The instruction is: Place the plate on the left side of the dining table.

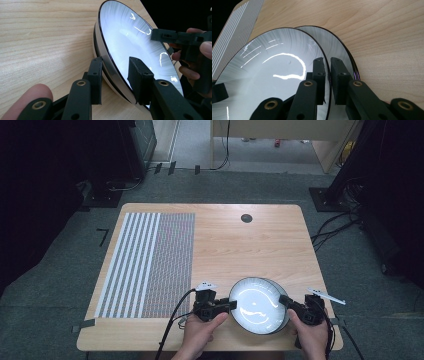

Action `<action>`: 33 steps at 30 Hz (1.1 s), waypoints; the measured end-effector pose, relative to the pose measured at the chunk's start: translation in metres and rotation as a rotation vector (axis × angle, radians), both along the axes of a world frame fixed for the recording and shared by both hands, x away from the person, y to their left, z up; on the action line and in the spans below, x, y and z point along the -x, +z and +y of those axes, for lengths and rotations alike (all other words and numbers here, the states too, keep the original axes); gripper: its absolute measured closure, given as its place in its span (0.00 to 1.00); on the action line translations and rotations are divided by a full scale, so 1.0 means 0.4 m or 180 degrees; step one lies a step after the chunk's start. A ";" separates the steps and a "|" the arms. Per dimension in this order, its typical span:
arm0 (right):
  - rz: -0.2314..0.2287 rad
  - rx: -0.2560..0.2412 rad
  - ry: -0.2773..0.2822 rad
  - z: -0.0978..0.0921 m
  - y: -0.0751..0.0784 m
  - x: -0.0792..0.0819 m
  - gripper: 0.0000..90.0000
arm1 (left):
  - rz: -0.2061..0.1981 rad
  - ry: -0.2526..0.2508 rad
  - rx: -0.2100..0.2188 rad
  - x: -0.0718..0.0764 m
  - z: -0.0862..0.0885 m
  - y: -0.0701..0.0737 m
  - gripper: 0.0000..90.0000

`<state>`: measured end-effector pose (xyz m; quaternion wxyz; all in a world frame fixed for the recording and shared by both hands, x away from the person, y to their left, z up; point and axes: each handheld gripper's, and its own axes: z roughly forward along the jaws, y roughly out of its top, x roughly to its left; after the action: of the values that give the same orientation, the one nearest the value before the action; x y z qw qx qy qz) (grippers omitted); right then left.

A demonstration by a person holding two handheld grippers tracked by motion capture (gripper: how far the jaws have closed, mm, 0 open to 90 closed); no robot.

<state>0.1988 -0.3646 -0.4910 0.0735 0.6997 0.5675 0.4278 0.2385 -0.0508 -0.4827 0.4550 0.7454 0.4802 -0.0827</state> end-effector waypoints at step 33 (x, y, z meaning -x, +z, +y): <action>0.0180 -0.0069 0.0024 -0.029 0.016 0.007 0.88 | -0.0302 0.0121 -0.0384 -0.033 -0.050 0.012 0.88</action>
<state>0.1961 -0.3761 -0.4845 0.0482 0.7102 0.5673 0.4142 0.2516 -0.0706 -0.4780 0.4330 0.7652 0.4763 -0.0096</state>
